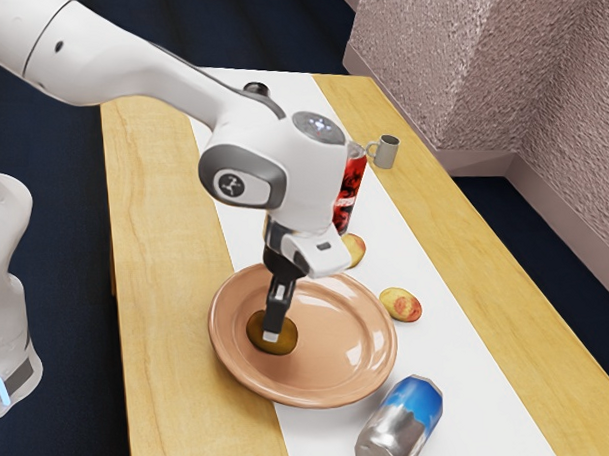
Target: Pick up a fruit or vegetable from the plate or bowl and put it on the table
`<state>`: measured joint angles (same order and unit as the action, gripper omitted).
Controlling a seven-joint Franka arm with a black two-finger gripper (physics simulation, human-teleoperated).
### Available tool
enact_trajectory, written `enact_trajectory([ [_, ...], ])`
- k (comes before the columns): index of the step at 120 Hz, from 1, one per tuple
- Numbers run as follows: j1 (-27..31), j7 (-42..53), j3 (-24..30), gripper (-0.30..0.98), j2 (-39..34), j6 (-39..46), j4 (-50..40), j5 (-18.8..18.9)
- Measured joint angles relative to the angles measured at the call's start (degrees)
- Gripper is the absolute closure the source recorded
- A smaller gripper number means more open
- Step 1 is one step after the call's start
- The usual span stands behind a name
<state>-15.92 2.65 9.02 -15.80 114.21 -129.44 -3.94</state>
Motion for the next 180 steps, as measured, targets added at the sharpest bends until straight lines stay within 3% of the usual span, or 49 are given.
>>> enact_trajectory([
  [92, 0.4, 0.0, 0.0, 0.0, 2.9, 3.5, -2.3, 0.0],
  [100, 0.4, 0.0, -0.3, 0.07, 2.9, 3.6, -2.3, 0.0],
  [117, 0.4, -0.1, -0.6, 0.35, 2.5, 3.7, -2.9, 0.1],
  [132, 0.3, -0.5, 0.6, 0.45, 1.0, 3.1, -1.6, 0.7],
  [148, -0.3, -1.2, 4.6, 0.5, 4.2, -0.8, 12.9, 1.7],
  [163, -1.3, -1.7, 9.0, 0.48, 19.6, -5.2, 35.9, 3.9],
  [180, -4.9, -2.0, 9.1, 0.45, 36.5, -10.5, 59.1, 8.4],
])
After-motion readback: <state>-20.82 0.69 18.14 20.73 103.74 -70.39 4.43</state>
